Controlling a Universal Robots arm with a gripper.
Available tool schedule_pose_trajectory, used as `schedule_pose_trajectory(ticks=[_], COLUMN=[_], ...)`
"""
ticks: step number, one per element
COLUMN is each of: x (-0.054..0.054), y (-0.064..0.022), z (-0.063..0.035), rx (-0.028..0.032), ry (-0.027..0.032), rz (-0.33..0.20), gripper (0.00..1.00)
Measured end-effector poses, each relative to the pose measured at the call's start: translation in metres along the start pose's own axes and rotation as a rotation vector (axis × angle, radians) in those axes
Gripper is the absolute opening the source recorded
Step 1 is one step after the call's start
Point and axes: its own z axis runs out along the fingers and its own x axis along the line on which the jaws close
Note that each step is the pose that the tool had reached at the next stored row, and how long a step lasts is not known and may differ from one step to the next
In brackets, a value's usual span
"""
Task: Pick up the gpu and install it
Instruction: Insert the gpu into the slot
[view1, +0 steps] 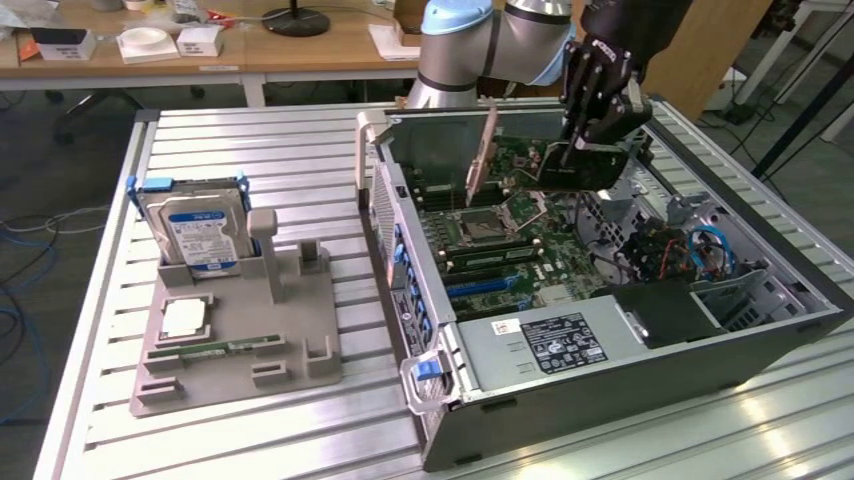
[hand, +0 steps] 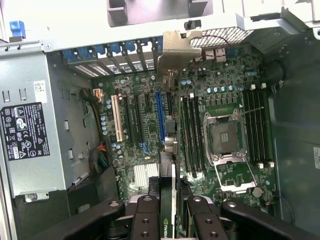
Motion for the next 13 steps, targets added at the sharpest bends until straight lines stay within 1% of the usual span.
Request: schedule_pose_trajectory(ticks=[3,5,8,10,12,13], x=[0.0000,-0.0001,-0.0001,-0.0001,-0.0001,-0.0001], y=[0.0000,0.0000,-0.0001,-0.0002,-0.0002,-0.0002], z=[0.0014,0.0024,0.0048,0.0068,0.0091,0.0103], rx=[0.0016,0.0043,0.0127,0.0173,0.0184,0.0182], ry=[0.0001,-0.0001,-0.0011,-0.0018,-0.0060,-0.0098], rz=[-0.015,-0.025,-0.040,-0.046,-0.049,-0.050], gripper=[0.26,0.26,0.26,0.26,0.26,0.26])
